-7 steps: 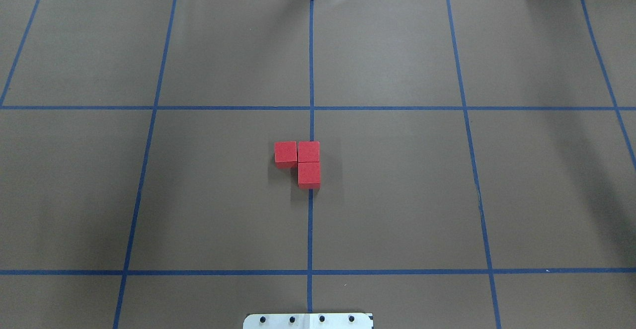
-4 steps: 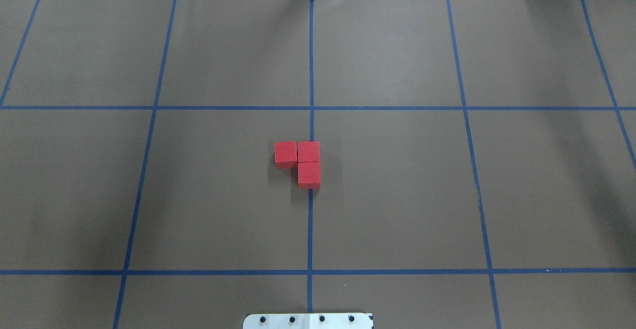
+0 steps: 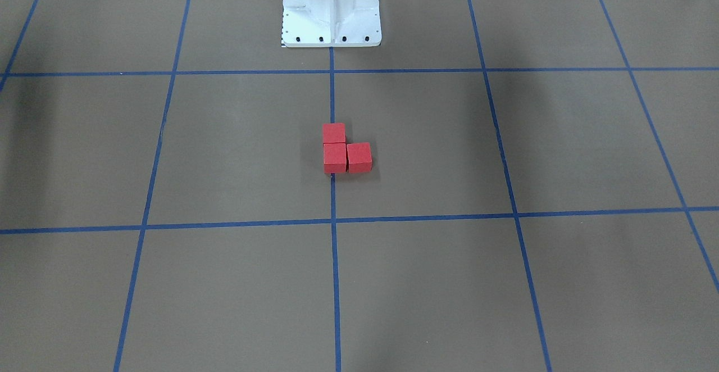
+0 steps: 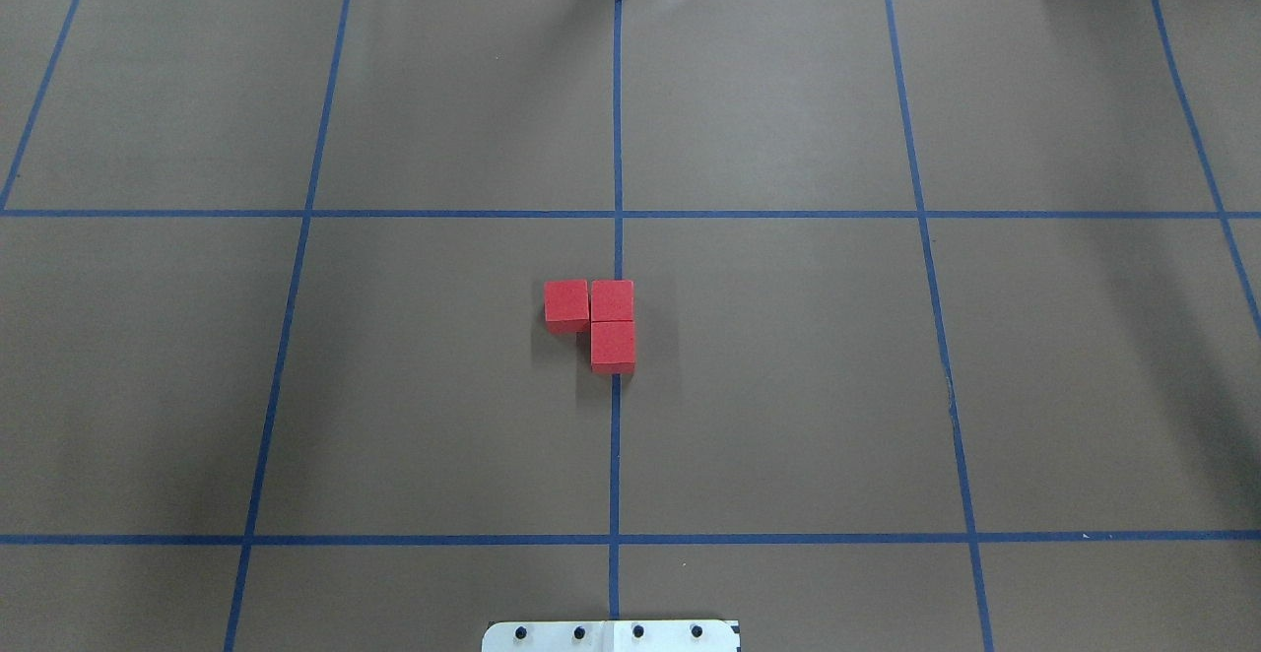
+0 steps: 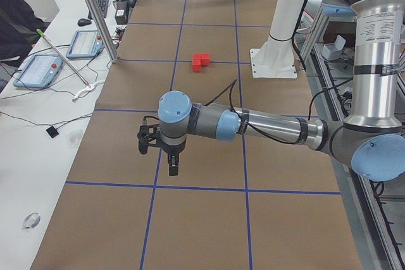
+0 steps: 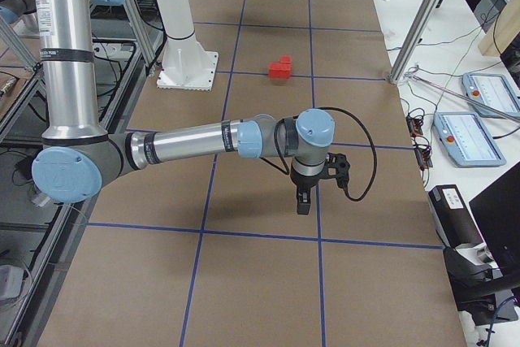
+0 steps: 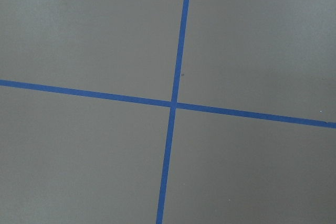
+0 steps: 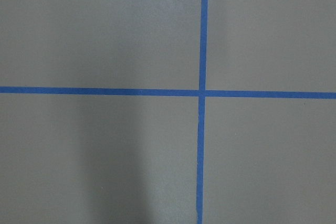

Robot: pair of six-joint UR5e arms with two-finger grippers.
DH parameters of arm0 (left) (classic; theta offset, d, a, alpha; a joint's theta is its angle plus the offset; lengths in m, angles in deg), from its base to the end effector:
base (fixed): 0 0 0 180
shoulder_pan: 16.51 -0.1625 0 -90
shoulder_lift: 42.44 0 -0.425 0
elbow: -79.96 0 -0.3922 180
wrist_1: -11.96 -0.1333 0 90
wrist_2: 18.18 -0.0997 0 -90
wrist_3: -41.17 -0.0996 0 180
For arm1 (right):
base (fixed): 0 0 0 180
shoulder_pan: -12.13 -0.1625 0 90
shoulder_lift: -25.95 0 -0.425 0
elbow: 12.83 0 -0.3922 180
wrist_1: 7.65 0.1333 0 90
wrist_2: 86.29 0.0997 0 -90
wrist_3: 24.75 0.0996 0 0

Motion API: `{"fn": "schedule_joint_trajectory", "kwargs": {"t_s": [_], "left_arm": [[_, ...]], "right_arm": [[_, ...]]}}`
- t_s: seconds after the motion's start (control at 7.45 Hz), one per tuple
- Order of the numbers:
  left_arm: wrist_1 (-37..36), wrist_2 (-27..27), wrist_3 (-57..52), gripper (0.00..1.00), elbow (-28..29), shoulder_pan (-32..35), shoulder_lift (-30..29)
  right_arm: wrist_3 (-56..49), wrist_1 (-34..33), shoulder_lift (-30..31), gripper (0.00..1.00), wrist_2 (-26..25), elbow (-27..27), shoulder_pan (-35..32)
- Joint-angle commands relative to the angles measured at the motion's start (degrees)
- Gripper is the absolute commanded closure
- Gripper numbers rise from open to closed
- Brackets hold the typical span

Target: Form red blocks into L shape at center

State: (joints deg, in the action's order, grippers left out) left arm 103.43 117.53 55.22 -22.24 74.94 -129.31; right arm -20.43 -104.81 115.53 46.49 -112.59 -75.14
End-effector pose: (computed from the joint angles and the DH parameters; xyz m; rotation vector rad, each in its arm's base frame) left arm -0.0740 -0.4731 0.5752 0.0858 0.8108 -0.1820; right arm 0.0421 -0.4951 0.5859 0.0042 -0.7481 0.0068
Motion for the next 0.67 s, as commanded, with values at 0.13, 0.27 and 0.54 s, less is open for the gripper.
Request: {"fn": "schedule_joint_trajectory", "kwargs": {"t_s": [0.13,0.27,0.54], "left_arm": [[0.11,0.00,0.01,0.00,-0.46,-0.04,0.82],[0.11,0.17,0.01,0.00,-0.98,0.04,0.91],[0.11,0.09,0.10,0.00,-3.26,0.13,2.83]], "right_arm": [[-0.01,0.48,-0.20,0.00,0.11,2.03,-0.09],[0.07,0.57,-0.54,0.00,0.11,1.68,-0.09],[-0.01,0.39,-0.11,0.00,2.12,1.15,-0.17]]}}
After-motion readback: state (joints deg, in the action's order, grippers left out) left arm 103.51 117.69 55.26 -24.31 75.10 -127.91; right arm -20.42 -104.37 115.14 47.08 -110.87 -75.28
